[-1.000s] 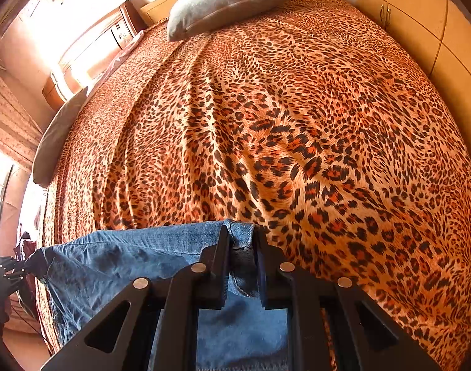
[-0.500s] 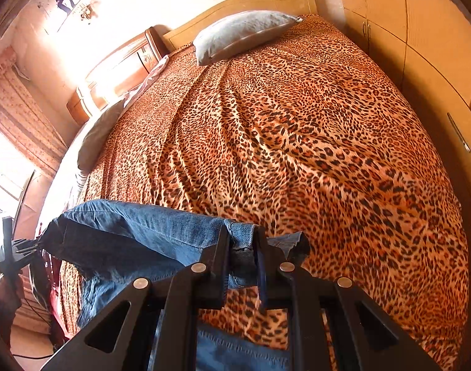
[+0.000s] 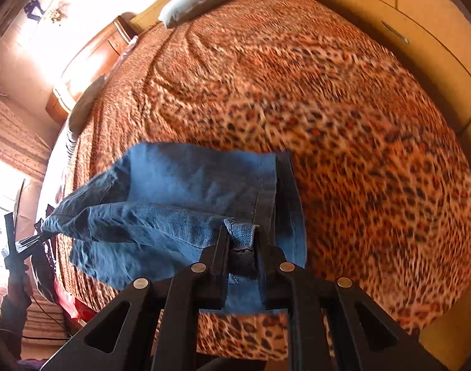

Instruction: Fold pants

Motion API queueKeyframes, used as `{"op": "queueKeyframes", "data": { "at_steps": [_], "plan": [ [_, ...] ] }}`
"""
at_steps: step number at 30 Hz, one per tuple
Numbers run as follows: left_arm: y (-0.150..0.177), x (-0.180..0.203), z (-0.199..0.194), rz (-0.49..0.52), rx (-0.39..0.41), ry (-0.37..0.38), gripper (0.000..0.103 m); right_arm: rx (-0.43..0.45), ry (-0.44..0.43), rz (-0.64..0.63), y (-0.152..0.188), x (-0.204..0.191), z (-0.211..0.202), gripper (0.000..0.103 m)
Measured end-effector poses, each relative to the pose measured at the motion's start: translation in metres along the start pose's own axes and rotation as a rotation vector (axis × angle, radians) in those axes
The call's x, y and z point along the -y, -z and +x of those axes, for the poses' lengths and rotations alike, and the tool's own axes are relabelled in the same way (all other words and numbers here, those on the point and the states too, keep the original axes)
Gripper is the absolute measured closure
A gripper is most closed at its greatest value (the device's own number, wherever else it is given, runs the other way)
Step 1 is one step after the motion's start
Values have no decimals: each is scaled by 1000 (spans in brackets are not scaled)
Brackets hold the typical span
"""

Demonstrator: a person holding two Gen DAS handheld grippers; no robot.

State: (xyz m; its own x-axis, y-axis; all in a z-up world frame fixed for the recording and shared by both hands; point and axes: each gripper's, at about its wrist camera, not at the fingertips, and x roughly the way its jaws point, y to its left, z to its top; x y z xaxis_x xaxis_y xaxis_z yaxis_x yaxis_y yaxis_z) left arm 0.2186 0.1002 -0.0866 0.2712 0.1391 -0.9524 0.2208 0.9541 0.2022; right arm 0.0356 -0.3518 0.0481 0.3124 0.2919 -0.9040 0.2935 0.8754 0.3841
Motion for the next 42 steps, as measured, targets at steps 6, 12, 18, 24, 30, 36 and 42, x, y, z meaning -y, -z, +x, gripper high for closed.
{"op": "queueKeyframes", "data": {
  "at_steps": [6, 12, 18, 24, 30, 36, 42],
  "plan": [
    [42, -7, 54, 40, -161, -10, 87, -61, 156, 21, 57, 8, 30, 83],
    [56, -67, 22, -183, -166, 277, 73, 6, 230, 0, 64, -3, -12, 80],
    [40, -66, -2, -254, -68, 387, 27, 139, -30, 334, 61, 17, -60, 46],
    [33, -53, 33, -405, -146, 481, 26, 2, -158, 591, 73, 15, 0, 46],
    [32, -66, 72, -579, -249, 553, 26, 21, -263, 818, 82, 25, 46, 46],
    [23, -66, 84, -587, -266, 510, 25, 42, -314, 1023, 84, 46, 69, 46],
    [19, -50, 72, -612, -256, 490, 77, 57, -303, 1051, 77, 42, 76, 86]
  ]
}}
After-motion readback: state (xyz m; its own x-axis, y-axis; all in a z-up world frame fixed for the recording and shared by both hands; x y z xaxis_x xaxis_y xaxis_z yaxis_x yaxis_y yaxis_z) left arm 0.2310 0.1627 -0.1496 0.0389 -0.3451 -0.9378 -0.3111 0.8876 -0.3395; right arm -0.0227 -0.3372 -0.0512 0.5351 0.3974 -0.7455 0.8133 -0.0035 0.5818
